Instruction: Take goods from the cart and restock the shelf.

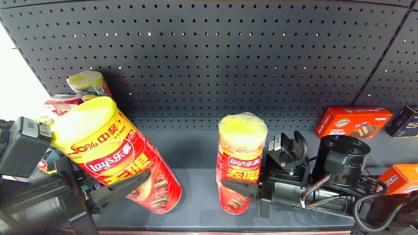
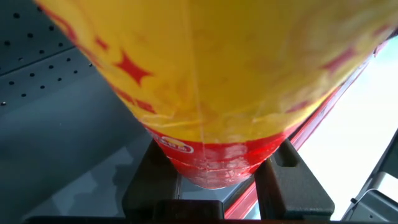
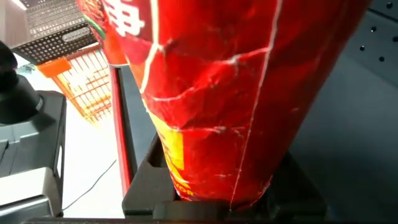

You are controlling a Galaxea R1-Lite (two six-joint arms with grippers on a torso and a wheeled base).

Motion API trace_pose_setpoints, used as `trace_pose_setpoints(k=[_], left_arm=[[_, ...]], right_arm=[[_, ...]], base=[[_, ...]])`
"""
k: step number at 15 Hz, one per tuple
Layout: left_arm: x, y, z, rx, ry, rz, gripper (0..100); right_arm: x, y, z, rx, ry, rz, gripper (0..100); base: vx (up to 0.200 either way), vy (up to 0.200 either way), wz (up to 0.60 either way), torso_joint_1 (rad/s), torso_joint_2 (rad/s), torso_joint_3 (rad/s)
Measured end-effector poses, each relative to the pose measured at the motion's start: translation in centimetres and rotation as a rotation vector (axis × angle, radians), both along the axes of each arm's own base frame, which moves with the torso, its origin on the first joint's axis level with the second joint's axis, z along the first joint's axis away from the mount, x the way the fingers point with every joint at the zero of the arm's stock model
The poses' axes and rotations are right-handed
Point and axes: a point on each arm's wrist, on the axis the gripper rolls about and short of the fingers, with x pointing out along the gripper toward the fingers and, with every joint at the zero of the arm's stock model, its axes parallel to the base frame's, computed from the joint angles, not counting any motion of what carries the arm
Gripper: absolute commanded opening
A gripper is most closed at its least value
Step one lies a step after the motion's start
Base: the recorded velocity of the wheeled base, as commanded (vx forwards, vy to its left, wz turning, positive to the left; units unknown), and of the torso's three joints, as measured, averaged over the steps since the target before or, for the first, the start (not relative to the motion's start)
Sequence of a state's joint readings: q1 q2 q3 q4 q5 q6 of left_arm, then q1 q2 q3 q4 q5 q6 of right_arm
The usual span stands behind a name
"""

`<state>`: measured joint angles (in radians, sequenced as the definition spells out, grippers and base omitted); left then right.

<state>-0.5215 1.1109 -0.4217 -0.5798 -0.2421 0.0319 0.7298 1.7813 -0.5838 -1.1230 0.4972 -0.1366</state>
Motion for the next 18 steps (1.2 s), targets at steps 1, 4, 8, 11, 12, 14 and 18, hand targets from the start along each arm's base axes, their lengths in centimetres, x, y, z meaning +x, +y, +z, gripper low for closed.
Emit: trace_pose_setpoints(k=[1,4,8,11,12,14,18], left_arm=[[0.0,0.0,0.0,0.000,0.000,0.000,0],[0.0,0.0,0.0,0.001,0.001,0.000,0],[0.0,0.0,-0.1,0.002,0.003,0.000,0],[-0.1,0.0,-0.2,0.004,0.006,-0.002,0],[-0.1,0.0,-0.2,0.004,0.006,-0.002,0],[-0.1,0.0,-0.2,0.004,0.006,-0.003,0],[0.1,-0.1,-0.2,0.005,0.008,-0.006,0]], right_arm=[[0.1,0.1,-0.2,0.002,-0.009,0.000,0],[0.4,0.5,-0.7,-0.008,-0.013,-0.024,100],[0.3,0.7,-0.8,-0.010,-0.015,-0.046,100],[-0.3,-0.1,0.1,0.007,-0.032,-0.057,100],[-0.7,-0.6,0.5,0.014,-0.040,-0.062,100],[-1.4,-1.5,1.0,0.022,-0.048,-0.071,100],[-4.6,-4.6,2.4,0.050,-0.079,-0.079,100]], base=[[0.000,0.000,0.00,0.000,0.00,0.000],[0.000,0.000,0.00,0.000,0.00,0.000],[0.000,0.000,0.00,0.000,0.00,0.000],[0.000,0.000,0.00,0.000,0.00,0.000],[0.000,0.000,0.00,0.000,0.00,0.000],[0.000,0.000,0.00,0.000,0.00,0.000],[0.000,0.000,0.00,0.000,0.00,0.000]])
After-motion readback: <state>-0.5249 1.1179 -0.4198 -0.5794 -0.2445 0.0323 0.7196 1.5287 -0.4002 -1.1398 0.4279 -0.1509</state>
